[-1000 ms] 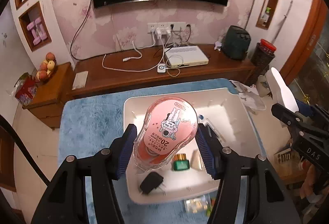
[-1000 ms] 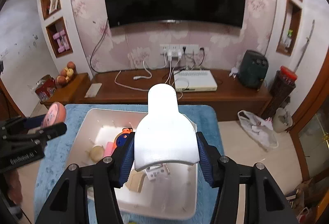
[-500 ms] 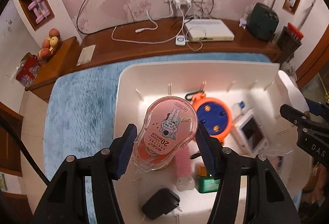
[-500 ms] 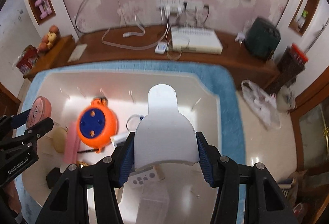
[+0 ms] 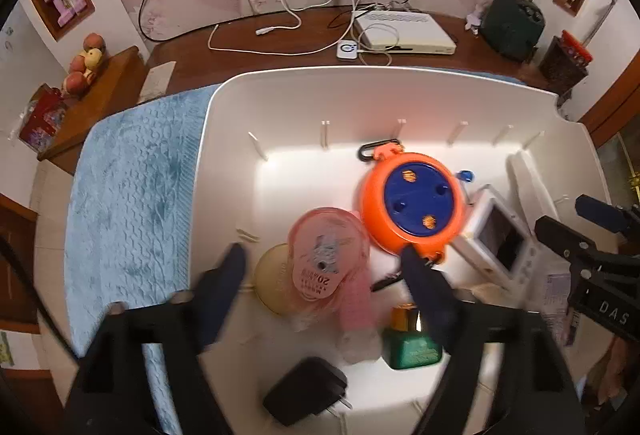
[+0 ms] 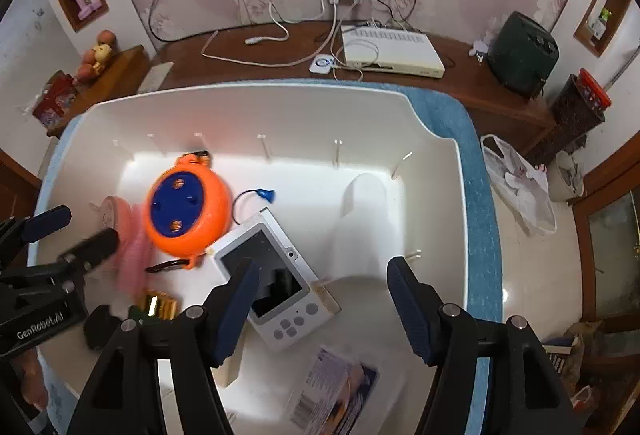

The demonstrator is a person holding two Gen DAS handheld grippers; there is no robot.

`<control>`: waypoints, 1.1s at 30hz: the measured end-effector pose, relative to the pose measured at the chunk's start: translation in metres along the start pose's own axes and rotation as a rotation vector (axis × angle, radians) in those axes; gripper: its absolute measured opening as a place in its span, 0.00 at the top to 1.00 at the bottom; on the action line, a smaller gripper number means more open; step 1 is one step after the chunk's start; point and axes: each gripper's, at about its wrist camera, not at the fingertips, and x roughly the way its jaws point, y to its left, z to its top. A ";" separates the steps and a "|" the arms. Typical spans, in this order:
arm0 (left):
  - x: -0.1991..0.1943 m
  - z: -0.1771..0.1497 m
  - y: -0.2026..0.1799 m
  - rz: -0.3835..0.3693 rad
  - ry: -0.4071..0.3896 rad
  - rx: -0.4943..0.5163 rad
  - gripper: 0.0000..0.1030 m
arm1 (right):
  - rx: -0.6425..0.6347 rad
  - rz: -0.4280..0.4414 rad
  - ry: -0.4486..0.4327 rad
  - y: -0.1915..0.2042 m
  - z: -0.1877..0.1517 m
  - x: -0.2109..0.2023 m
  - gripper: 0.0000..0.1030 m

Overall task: Organize rigid objects
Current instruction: 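Carry the tape and white cup into the bin and release both, then withdraw both tools from the bin toward the clear box and Rubik's cube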

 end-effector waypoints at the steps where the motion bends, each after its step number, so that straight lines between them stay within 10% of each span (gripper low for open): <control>1: -0.004 -0.001 -0.001 -0.013 -0.001 0.004 0.12 | 0.001 0.004 -0.012 0.000 -0.002 -0.005 0.34; 33: -0.177 -0.094 -0.021 -0.083 -0.240 0.144 0.08 | 0.094 0.047 -0.187 0.008 -0.109 -0.157 0.30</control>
